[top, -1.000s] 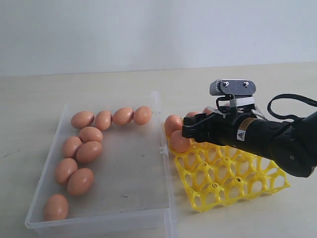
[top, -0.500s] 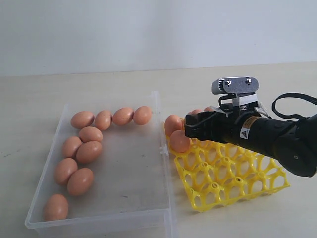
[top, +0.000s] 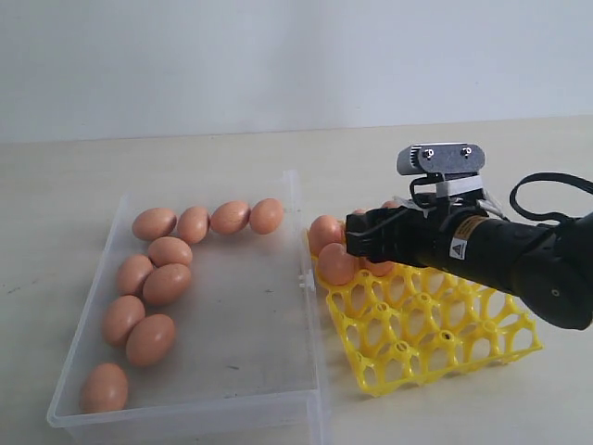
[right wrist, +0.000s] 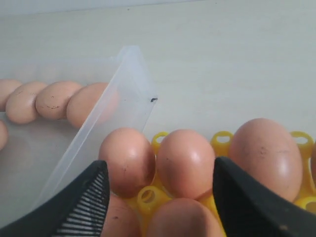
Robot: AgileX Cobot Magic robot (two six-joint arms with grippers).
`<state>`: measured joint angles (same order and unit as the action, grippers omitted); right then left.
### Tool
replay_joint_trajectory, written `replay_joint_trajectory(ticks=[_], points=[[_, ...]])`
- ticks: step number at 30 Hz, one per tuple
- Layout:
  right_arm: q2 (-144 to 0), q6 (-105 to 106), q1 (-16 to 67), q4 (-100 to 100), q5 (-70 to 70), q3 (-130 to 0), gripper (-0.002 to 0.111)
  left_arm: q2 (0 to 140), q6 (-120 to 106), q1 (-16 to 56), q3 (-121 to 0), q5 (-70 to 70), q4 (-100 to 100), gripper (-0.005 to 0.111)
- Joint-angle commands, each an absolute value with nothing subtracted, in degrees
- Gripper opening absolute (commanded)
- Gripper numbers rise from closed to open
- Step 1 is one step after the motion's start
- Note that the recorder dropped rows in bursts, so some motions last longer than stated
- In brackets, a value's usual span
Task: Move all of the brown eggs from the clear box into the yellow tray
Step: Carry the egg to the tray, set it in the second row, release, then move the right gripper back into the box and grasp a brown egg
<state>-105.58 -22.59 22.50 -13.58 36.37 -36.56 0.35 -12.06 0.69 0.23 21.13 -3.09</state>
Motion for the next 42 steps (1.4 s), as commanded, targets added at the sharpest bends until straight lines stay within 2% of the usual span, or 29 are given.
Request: replay_joint_trajectory(ticks=[1, 4, 6, 8, 12, 19, 25, 29, 34, 42], points=[[-97.4, -24.6, 22.8, -15.8, 28.4, -37.2, 0.055, 0.0, -11.8, 0.6, 0.0, 20.6, -3.5, 0.000], [-91.3, -32.3, 26.9, -22.9, 6.8, -42.8, 0.046, 0.0, -11.8, 0.6, 0.0, 20.6, -3.5, 0.000], [-90.2, -30.1, 31.7, -22.2, -7.9, -48.5, 0.047, 0.0, -11.8, 0.6, 0.0, 20.6, -3.5, 0.000], [-90.8, -21.9, 35.8, -14.1, -16.6, -53.6, 0.049, 0.0, -11.8, 0.6, 0.0, 20.6, -3.5, 0.000], [-96.7, -4.3, 41.6, 12.1, -22.8, -63.2, 0.050, 0.0, -11.8, 0.6, 0.0, 20.6, -3.5, 0.000], [-113.3, -9.3, 46.4, 22.0, -38.8, -82.7, 0.050, 0.0, -11.8, 0.6, 0.0, 20.6, -3.5, 0.000], [-125.5, -29.5, 47.3, 18.8, -43.3, -97.5, 0.050, 0.0, -11.8, 0.6, 0.0, 20.6, -3.5, 0.000], [-127.5, -45.4, 47.2, 16.3, -36.7, -98.8, 0.052, 0.0, -11.8, 0.6, 0.0, 20.6, -3.5, 0.000], [-129.5, -58.3, 47.2, 9.3, -36.9, -98.8, 0.052, 0.0, -11.8, 0.6, 0.0, 20.6, -3.5, 0.000], [-130.5, -61.1, 47.2, 8.6, -30.7, -98.8, 0.052, 0.0, -11.8, 0.6, 0.0, 20.6, -3.5, 0.000]])
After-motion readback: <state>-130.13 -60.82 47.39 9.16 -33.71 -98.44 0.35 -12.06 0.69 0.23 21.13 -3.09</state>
